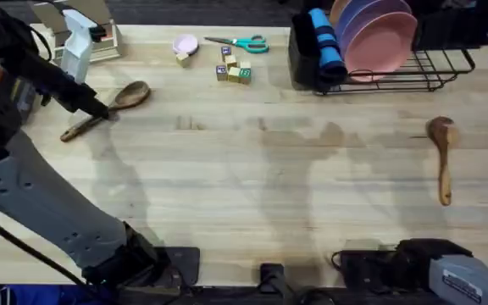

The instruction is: Pick up the spoon on the table one by one and put them onto the rack

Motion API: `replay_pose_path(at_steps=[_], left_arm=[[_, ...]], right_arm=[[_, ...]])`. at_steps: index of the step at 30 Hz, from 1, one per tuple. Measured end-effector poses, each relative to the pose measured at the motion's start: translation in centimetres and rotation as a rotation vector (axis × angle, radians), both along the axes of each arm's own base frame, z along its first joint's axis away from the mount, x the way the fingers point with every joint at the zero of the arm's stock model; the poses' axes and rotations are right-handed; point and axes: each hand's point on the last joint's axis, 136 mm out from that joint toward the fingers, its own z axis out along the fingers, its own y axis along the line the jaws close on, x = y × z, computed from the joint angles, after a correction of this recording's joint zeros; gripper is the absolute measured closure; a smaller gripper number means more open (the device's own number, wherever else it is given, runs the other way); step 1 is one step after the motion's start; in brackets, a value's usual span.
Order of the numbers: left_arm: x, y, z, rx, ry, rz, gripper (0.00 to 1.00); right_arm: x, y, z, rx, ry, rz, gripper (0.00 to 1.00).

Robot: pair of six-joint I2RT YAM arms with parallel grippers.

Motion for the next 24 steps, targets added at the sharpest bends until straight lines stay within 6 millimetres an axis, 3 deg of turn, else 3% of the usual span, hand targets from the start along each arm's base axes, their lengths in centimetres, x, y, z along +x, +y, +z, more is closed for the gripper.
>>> replay_pose_path(at_steps=[11,17,24], left_arm=[[0.3,-0.8,0.2,0.017,0.027,-0.004,0.960],[2.8,-4.4,1.3,0.020,0.008,-0.077,0.959],[5.6,-9.9,4.4,0.032,-0.059,-0.187,0.958]], right_arm=[[0.0,0.0,0.0,0.000,0.000,0.000,0.006],[0.0,0.0,0.0,0.000,0.000,0.000,0.005],[0.0,0.0,0.0,0.000,0.000,0.000,0.006]])
